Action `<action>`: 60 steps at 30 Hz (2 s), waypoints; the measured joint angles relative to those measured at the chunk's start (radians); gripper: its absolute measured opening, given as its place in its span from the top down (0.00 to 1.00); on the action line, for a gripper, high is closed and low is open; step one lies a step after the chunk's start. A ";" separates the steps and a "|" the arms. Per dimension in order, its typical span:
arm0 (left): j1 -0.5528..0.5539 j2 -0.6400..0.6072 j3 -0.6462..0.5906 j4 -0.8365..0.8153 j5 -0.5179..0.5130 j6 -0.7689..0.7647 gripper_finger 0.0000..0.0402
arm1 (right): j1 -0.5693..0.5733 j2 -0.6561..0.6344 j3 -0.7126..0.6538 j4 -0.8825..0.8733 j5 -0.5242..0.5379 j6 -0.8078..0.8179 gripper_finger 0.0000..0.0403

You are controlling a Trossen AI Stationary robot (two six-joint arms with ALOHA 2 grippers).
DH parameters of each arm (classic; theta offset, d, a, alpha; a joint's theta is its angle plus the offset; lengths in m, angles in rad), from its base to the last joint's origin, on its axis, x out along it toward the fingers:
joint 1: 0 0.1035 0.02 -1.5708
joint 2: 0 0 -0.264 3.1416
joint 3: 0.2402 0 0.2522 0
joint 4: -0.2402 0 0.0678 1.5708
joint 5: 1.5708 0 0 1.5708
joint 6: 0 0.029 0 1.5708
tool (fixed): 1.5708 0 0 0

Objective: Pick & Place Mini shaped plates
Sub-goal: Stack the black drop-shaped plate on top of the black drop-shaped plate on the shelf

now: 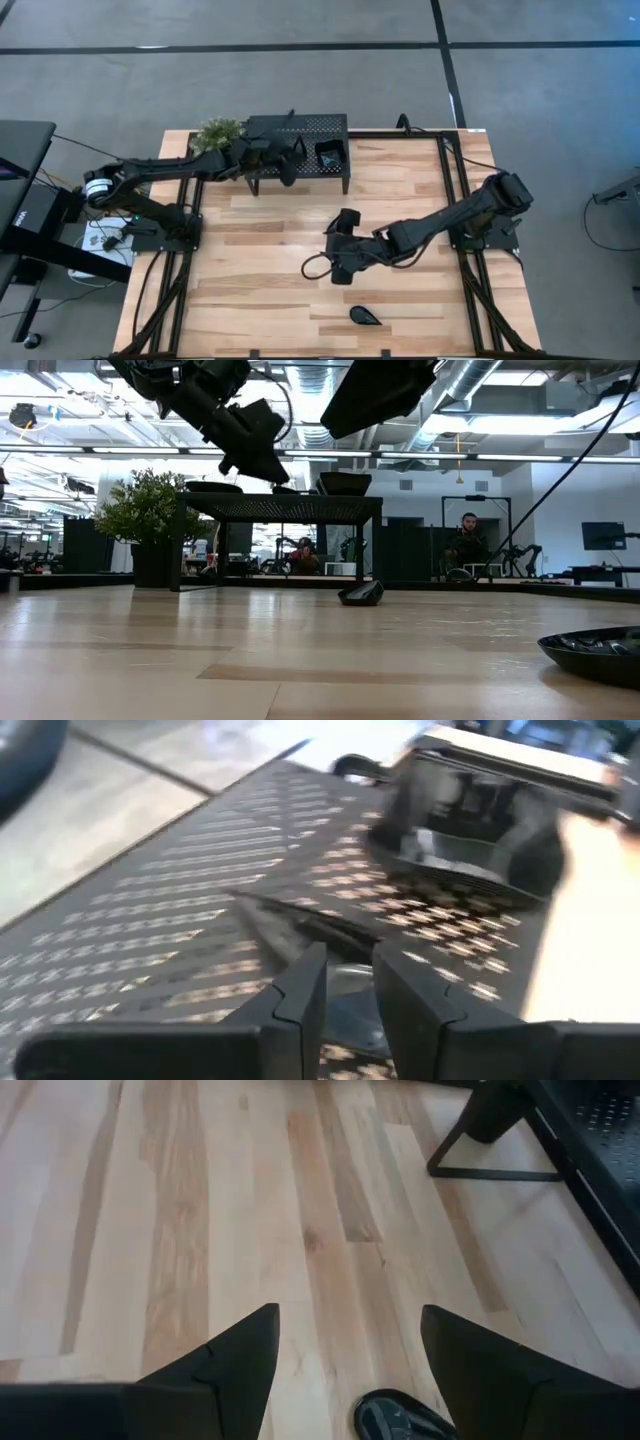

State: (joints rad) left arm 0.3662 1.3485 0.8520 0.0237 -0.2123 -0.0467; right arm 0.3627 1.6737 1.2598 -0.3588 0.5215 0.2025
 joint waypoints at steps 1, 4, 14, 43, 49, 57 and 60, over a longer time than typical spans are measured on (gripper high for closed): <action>-0.020 -0.001 0.000 0.000 0.000 0.017 0.78 | -0.006 0.000 0.000 0.001 0.000 0.001 0.41; -0.090 -0.014 -0.001 0.001 -0.003 0.075 0.79 | -0.026 0.000 0.000 0.002 0.000 0.022 0.41; -0.382 -0.161 -0.001 -0.042 -0.086 0.103 0.83 | -0.093 0.000 -0.004 -0.010 -0.002 0.156 0.41; -0.594 -0.223 -0.229 -0.023 -0.206 0.013 0.87 | -0.214 0.009 -0.349 0.111 -0.049 0.924 0.41; -0.594 -0.223 -0.229 -0.015 -0.206 0.013 0.87 | -0.214 0.119 -0.347 0.218 -0.076 0.924 0.41; -0.595 -0.223 -0.229 -0.005 -0.206 0.013 0.87 | -0.246 0.173 -0.325 0.238 -0.077 0.916 0.43; -0.595 -0.223 -0.229 -0.004 -0.206 0.013 0.87 | -0.254 0.181 -0.317 0.235 -0.094 0.913 0.52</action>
State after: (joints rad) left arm -0.2283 1.1259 0.6235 0.0196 -0.4183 -0.0336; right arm 0.1085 1.8551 0.9428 -0.1241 0.4277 1.1160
